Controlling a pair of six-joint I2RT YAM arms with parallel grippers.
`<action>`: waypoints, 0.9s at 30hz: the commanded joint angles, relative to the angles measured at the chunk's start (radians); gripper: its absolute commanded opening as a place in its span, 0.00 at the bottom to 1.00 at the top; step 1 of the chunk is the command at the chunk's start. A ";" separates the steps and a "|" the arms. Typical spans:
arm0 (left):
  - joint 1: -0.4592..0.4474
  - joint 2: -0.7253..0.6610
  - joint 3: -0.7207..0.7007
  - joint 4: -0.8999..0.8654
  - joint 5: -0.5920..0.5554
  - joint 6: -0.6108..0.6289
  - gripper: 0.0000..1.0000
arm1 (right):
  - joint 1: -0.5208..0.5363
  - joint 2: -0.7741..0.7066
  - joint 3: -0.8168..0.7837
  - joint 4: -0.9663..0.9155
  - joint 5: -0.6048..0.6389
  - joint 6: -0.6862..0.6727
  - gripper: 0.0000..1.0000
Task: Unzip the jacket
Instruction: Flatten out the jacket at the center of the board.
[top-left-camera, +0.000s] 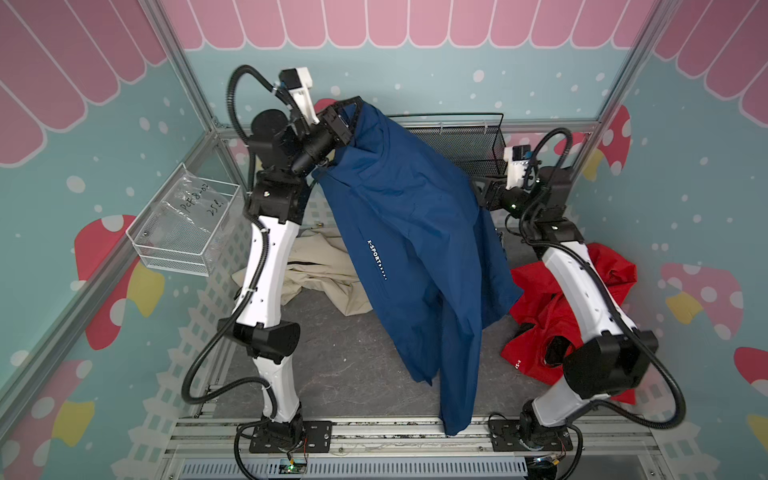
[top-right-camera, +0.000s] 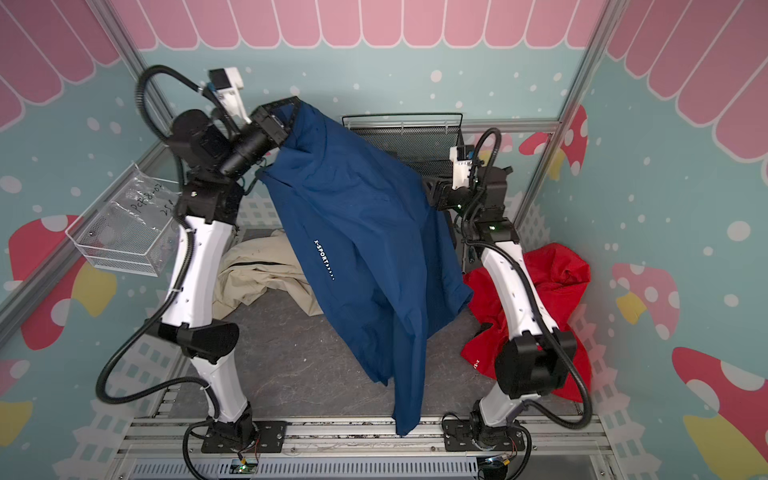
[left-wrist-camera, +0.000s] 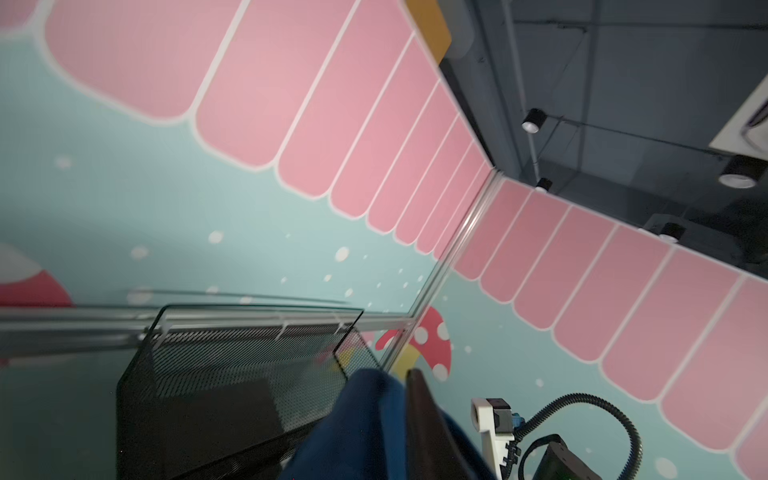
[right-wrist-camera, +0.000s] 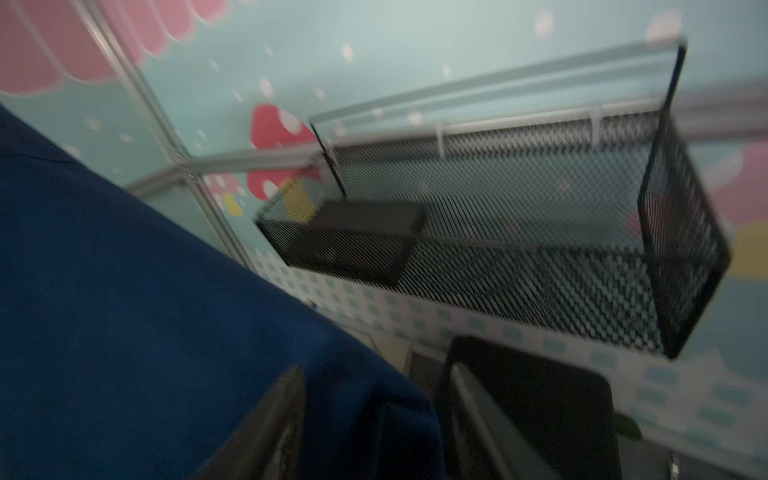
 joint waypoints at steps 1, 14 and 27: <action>0.027 0.093 0.029 -0.039 0.082 0.008 0.90 | -0.005 -0.025 -0.059 -0.077 0.087 -0.071 0.88; 0.234 -0.419 -0.899 -0.087 0.189 0.144 0.99 | 0.081 -0.135 -0.284 -0.090 -0.236 -0.417 0.88; 0.329 -0.573 -1.217 -0.335 0.209 0.382 0.95 | 0.392 0.327 0.194 -0.284 0.348 -0.387 0.94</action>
